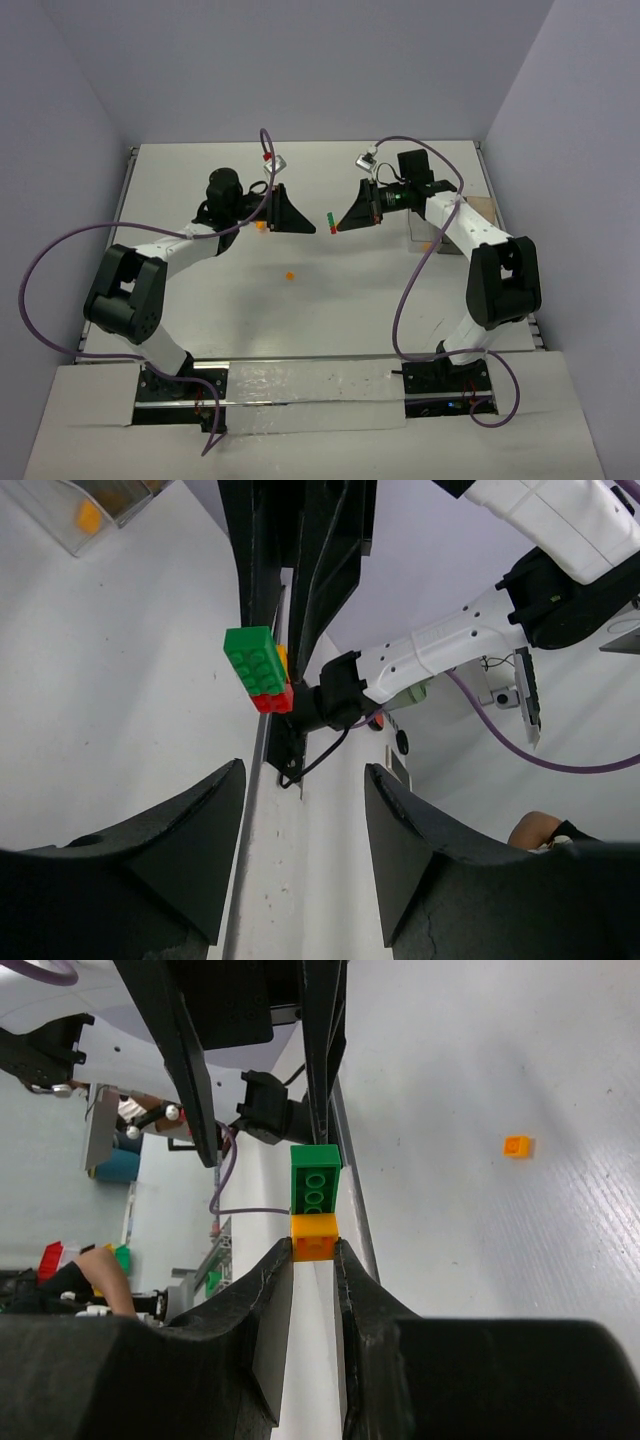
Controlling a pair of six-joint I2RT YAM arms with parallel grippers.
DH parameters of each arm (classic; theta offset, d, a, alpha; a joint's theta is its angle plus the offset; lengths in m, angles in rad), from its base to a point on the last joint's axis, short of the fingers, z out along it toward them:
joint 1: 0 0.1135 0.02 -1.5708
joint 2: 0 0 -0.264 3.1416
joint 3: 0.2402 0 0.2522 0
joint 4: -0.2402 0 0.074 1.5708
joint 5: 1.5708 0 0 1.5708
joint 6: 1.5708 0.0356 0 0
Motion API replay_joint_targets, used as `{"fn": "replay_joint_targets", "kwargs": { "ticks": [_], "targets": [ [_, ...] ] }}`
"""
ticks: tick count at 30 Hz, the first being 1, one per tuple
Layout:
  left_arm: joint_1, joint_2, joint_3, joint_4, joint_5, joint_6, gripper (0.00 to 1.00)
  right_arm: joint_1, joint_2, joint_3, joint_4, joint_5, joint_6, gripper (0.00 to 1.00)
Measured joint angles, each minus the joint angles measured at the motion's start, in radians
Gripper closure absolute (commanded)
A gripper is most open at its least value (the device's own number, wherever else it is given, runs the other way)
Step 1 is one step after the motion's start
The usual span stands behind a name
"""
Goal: Sort the legos into containers by color
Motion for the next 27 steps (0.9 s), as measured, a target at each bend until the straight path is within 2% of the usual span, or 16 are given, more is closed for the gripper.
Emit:
{"fn": "replay_joint_targets", "kwargs": {
  "ticks": [7,15,23,27],
  "targets": [
    [-0.013,0.000,0.002,0.009,-0.010,-0.008,0.46,0.024,0.000,0.000,0.058,0.014,0.061,1.00],
    [-0.035,0.000,0.044,-0.147,-0.062,0.129,0.45,0.036,0.000,0.000,0.098,0.014,0.103,1.00],
    [-0.043,0.000,0.052,-0.181,-0.080,0.155,0.46,0.055,0.000,-0.002,0.114,0.013,0.123,1.00],
    [-0.047,0.001,0.053,-0.173,-0.081,0.147,0.52,0.058,0.000,-0.003,0.122,0.013,0.128,1.00]
  ]
}}
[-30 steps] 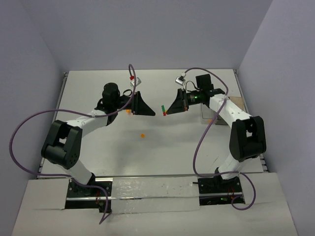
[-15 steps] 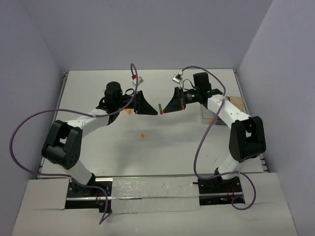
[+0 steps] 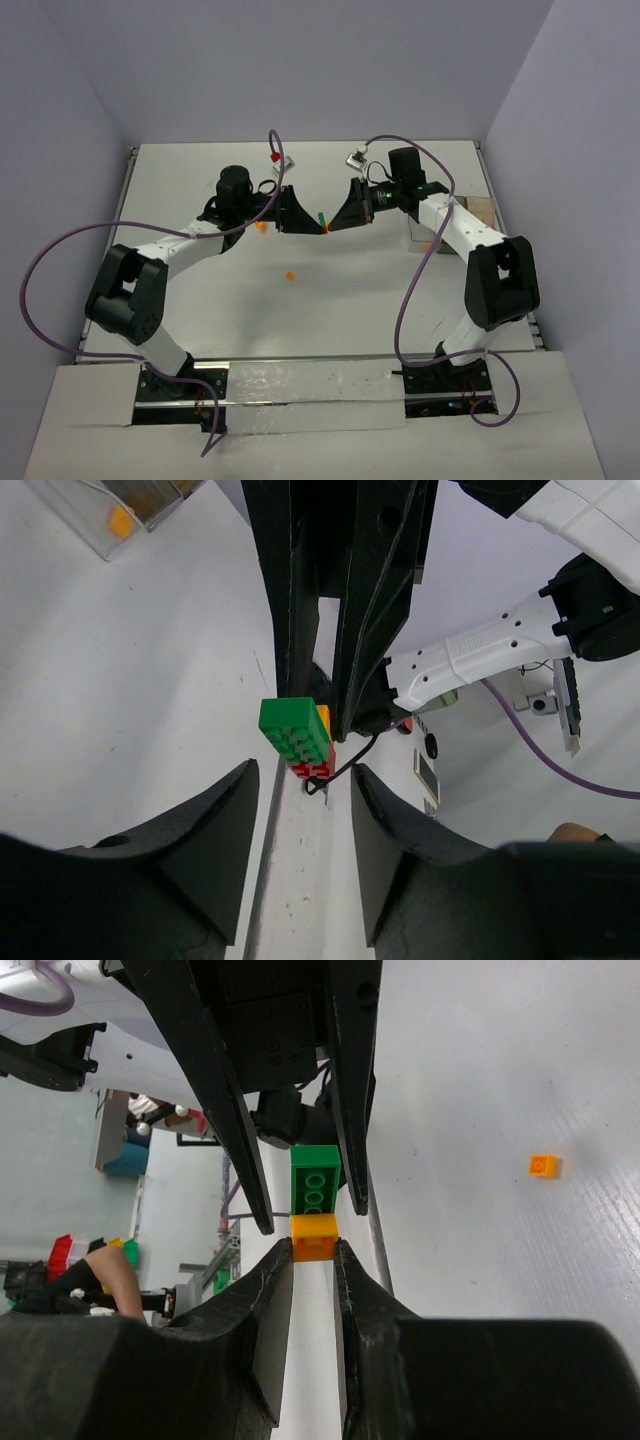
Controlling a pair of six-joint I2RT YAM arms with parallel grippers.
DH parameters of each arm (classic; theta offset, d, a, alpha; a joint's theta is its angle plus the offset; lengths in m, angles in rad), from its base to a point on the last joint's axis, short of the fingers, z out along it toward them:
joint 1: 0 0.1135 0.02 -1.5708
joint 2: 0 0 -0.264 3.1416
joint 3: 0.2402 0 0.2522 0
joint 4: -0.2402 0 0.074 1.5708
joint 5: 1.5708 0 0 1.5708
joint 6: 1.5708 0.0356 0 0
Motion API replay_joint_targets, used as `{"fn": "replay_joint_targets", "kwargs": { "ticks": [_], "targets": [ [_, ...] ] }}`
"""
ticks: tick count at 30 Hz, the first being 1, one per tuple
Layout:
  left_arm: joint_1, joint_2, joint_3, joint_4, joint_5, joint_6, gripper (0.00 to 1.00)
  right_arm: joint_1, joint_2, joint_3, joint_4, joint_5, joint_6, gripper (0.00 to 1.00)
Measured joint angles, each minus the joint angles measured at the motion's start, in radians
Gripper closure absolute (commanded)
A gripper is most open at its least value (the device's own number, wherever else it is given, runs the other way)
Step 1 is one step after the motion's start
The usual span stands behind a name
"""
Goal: Sort the legos into containers by color
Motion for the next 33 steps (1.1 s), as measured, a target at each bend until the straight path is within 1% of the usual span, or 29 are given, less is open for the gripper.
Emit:
{"fn": "replay_joint_targets", "kwargs": {
  "ticks": [4,13,20,25,26,27,28,29,33],
  "targets": [
    [0.000,0.001,0.000,0.018,0.000,-0.018,0.56,0.000,0.000,-0.005,0.008,0.000,0.011,1.00],
    [0.000,0.002,0.000,0.069,0.000,-0.054,0.54,0.002,0.000,-0.011,0.037,-0.003,0.042,1.00],
    [-0.003,0.017,0.000,0.082,0.000,-0.069,0.61,0.004,0.000,-0.011,0.042,-0.001,0.044,1.00],
    [-0.007,0.020,0.000,0.079,-0.002,-0.068,0.73,0.005,0.000,-0.011,0.042,-0.001,0.043,1.00],
    [-0.007,0.020,0.000,0.076,-0.002,-0.069,0.82,0.005,0.000,-0.011,0.043,0.000,0.041,1.00],
    [-0.007,0.020,0.000,0.075,-0.002,-0.069,0.84,0.005,0.000,-0.011,0.042,0.000,0.039,1.00],
    [-0.007,0.020,0.000,0.074,-0.002,-0.069,0.93,0.005,0.000,-0.011,0.041,0.001,0.033,1.00],
    [-0.007,0.020,0.000,0.073,-0.002,-0.070,0.99,0.005,0.000,-0.011,0.041,0.001,0.029,1.00],
    [-0.005,0.020,0.000,0.063,-0.002,-0.064,1.00,0.005,0.000,-0.011,0.023,0.003,-0.002,1.00]
  ]
}}
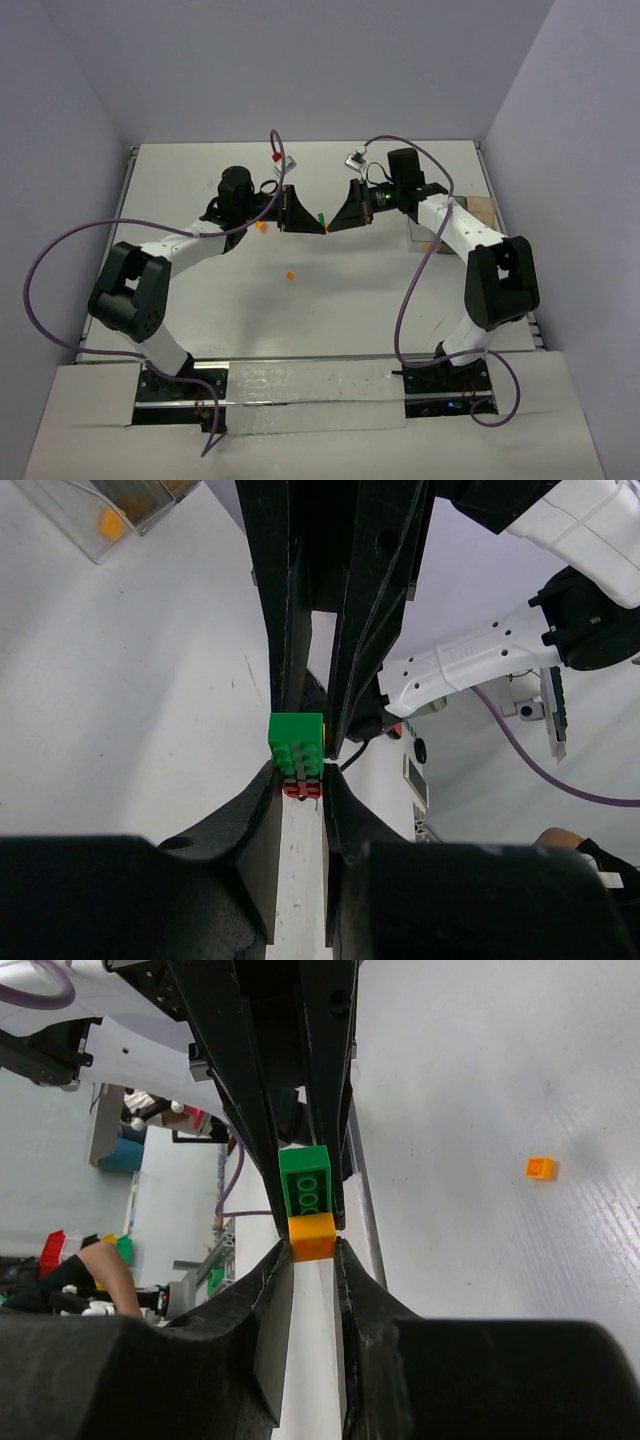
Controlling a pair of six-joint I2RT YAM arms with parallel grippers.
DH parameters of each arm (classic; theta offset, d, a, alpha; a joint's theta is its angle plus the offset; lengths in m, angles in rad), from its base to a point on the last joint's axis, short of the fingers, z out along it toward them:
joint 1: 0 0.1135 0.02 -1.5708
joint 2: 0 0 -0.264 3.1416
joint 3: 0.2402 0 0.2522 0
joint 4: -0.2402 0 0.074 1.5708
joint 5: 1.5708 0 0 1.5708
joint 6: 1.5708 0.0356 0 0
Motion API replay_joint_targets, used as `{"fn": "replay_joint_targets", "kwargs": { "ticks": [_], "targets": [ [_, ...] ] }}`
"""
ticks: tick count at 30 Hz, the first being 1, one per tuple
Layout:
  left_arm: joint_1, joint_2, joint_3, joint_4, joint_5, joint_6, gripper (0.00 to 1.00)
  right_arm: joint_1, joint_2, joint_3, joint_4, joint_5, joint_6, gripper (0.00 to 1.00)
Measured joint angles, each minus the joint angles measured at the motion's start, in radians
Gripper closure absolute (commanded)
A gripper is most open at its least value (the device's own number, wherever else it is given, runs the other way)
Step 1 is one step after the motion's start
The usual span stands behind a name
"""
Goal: Sort the legos into containers by color
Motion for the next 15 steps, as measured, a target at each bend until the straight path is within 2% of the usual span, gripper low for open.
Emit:
{"fn": "replay_joint_targets", "kwargs": {
  "ticks": [8,15],
  "targets": [
    [0.015,-0.009,-0.073,0.058,-0.015,0.001,1.00,-0.015,0.000,-0.008,-0.042,0.023,-0.042,1.00],
    [0.085,-0.019,-0.135,0.019,-0.010,0.042,1.00,-0.165,0.000,-0.011,-0.110,0.025,-0.093,1.00]
  ]
}}
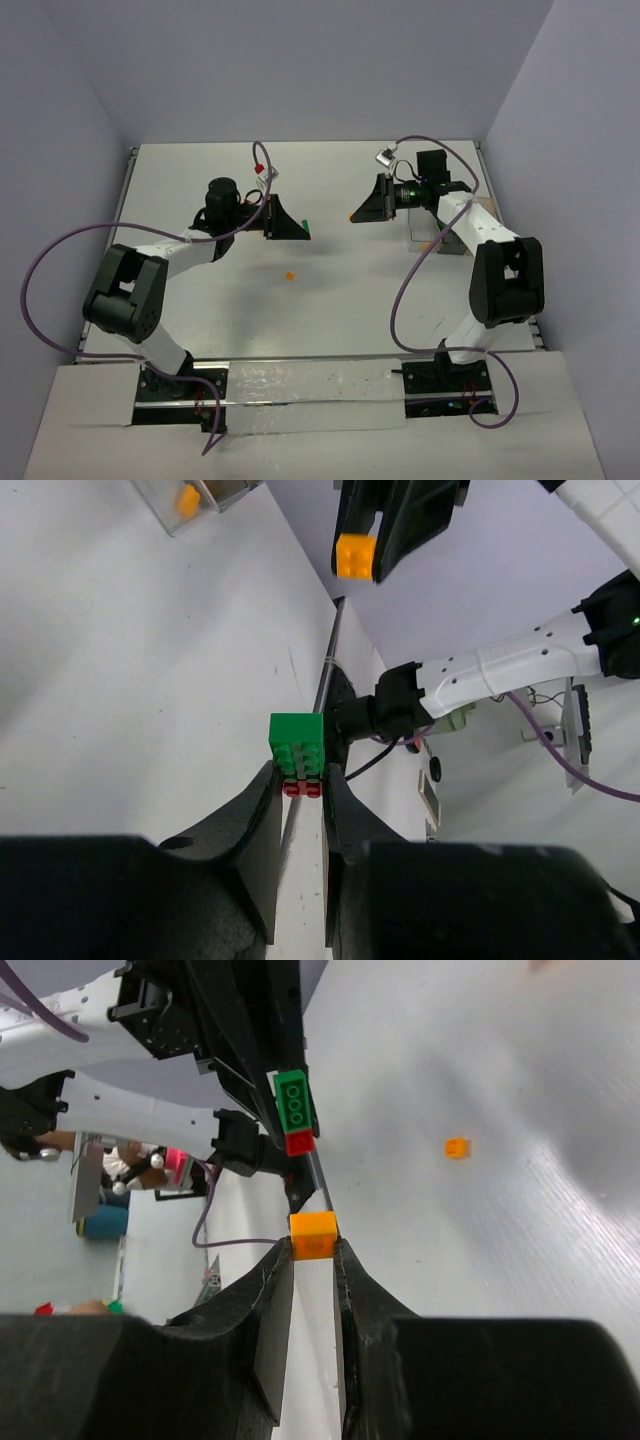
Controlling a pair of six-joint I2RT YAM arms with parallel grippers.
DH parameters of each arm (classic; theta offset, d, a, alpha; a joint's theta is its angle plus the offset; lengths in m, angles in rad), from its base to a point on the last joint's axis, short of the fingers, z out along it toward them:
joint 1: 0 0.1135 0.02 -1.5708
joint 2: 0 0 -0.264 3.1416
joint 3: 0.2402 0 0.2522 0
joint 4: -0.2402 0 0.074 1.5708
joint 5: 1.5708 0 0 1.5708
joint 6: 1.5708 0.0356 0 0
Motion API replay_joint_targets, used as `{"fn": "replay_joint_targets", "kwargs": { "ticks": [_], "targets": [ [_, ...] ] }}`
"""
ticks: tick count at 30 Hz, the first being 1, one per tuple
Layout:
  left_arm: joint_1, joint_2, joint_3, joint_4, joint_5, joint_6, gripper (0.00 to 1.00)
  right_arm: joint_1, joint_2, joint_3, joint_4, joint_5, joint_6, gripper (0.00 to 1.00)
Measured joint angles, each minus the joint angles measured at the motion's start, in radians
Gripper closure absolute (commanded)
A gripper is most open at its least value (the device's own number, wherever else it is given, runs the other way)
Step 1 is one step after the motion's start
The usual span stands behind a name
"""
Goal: Sort the legos into containers by color
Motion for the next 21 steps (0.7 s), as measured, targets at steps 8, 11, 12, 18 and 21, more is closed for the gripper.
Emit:
{"fn": "replay_joint_targets", "kwargs": {
  "ticks": [8,11,12,18,21],
  "targets": [
    [0.000,0.000,0.022,-0.196,-0.050,0.199,1.00,-0.120,0.000,0.044,-0.282,0.133,-0.234,1.00],
    [-0.003,0.000,0.060,-0.308,-0.103,0.310,1.00,-0.194,0.000,0.086,-0.369,0.271,-0.318,1.00],
    [-0.005,0.000,0.073,-0.339,-0.124,0.342,1.00,-0.212,0.000,0.100,-0.389,0.330,-0.342,1.00],
    [-0.022,-0.002,0.129,-0.469,-0.219,0.489,1.00,-0.269,0.005,0.162,-0.441,0.649,-0.415,1.00],
    [-0.026,-0.003,0.141,-0.503,-0.242,0.529,1.00,-0.267,0.029,0.194,-0.453,0.745,-0.429,1.00]
  ]
}}
